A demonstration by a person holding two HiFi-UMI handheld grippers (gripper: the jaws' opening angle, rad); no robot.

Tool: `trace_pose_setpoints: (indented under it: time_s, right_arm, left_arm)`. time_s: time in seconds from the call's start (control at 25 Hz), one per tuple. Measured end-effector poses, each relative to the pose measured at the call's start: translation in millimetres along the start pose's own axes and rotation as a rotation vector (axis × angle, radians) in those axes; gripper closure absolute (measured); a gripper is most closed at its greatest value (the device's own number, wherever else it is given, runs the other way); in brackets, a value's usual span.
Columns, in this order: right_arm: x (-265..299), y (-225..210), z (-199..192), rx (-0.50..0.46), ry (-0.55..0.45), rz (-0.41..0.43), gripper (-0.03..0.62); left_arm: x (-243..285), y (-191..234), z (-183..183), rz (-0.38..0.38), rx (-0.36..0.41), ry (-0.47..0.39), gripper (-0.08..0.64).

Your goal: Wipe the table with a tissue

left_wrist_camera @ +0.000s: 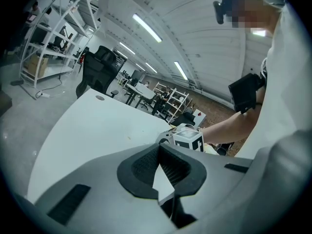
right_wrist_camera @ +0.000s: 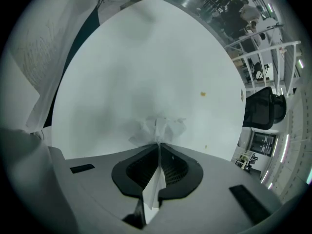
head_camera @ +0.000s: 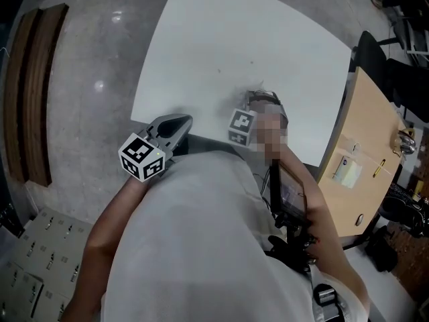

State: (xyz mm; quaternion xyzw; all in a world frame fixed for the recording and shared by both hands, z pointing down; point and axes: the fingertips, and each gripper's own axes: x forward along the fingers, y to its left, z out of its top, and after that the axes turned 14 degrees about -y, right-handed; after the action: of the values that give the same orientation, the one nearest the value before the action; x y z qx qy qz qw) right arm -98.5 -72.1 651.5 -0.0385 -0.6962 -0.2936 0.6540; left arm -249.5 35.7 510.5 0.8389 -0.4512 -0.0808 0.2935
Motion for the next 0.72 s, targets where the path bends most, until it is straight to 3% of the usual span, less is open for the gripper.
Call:
trace_pose_setpoints:
  time_s: [0.16, 0.28, 0.36, 0.48, 0.6, 0.72]
  right_arm:
    - [-3.3, 5.5, 47.2, -0.045, -0.068, -0.030, 0.568]
    - [-4.8, 6.0, 58.3, 0.003, -0.136, -0.061, 0.568]
    - [-10.5, 0.6, 55.0, 0.123, -0.201, -0.113, 0.568]
    - [-22.6, -11.4, 22.8, 0.416, -0.225, -0.222, 0.568]
    - [-35.5, -12.4, -29.1, 0.675, -0.170, -0.300, 0.568]
    - [-48.1, 1.1, -75.9, 0.824, -0.082, -0.338, 0.568]
  left_arm:
    - [-2.9, 3.3, 5.2, -0.016, 0.004, -0.001, 0.554]
    - [-3.6, 5.0, 7.8, -0.037, 0.008, 0.008, 0.554]
    - [-3.9, 6.7, 9.7, -0.055, 0.013, 0.016, 0.554]
    - [-3.1, 12.4, 16.3, -0.083, 0.022, 0.022, 0.554]
    - [-0.4, 16.8, 20.9, -0.115, 0.027, 0.029, 0.554]
    - [0.9, 17.1, 22.4, -0.155, 0.029, 0.037, 0.554]
